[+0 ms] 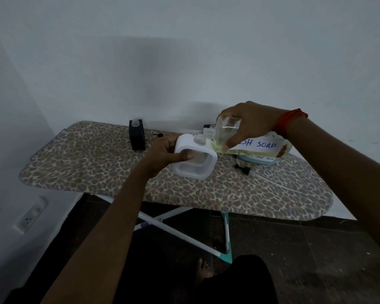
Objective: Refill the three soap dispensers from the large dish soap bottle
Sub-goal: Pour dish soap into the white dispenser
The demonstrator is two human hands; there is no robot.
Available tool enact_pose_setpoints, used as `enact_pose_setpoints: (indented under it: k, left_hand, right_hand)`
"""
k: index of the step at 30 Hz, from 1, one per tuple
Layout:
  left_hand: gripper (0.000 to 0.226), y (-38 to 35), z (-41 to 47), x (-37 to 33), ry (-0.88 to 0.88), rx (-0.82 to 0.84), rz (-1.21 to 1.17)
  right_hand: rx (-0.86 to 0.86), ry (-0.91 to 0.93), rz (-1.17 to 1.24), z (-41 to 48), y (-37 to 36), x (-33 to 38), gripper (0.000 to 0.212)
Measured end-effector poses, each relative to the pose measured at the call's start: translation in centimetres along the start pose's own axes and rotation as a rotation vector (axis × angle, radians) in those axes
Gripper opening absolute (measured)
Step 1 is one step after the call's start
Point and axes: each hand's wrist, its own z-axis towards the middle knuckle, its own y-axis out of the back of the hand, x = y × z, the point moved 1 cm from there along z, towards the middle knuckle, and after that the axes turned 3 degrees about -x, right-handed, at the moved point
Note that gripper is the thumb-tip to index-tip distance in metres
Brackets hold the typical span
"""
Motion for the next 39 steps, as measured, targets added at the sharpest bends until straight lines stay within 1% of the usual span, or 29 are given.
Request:
enact_pose_setpoints:
  k: [7,11,16,22,27,36,39]
  left_hand:
    - [0.053,0.0,0.0,-0.2,0.006,-0.009,-0.018]
    - [0.052,0.0,-0.1,-0.2,0.005,-0.017,-0.022]
    - [0.052,0.0,-0.1,-0.3,0.001,-0.018,-0.029]
    - [0.051,-0.1,-0.1,-0.4,0.009,-0.020,-0.058]
    - [0.051,-0.1,-0.1,-0.6,0.000,-0.018,-0.066]
    - [0.051,0.0,-0.2,-0.7,0.009,-0.016,-0.085]
    - [0.051,-0.1,-0.2,-0.5,0.014,-0.015,-0.080]
  right_hand:
    - [-0.006,-0.018,-0.021,0.0,0.2,0.1,0.076]
    - [-0.002,-0.030,-0.005,-0.1,0.2,0.3,0.073]
    - [-0.004,-0.032,-0.015,-0.3,0.3,0.6,0.076]
    - [0.001,-0.022,-0.022,-0.4,0.7,1.0,0.070]
    - [0.000,-0.031,-0.043,-0.3,0.7,1.0,0.077]
    - [0.004,-0.027,-0.032,-0.5,0.8,1.3,0.068]
    - [0.002,-0.032,-0.027,-0.6,0.9,1.3,0.069]
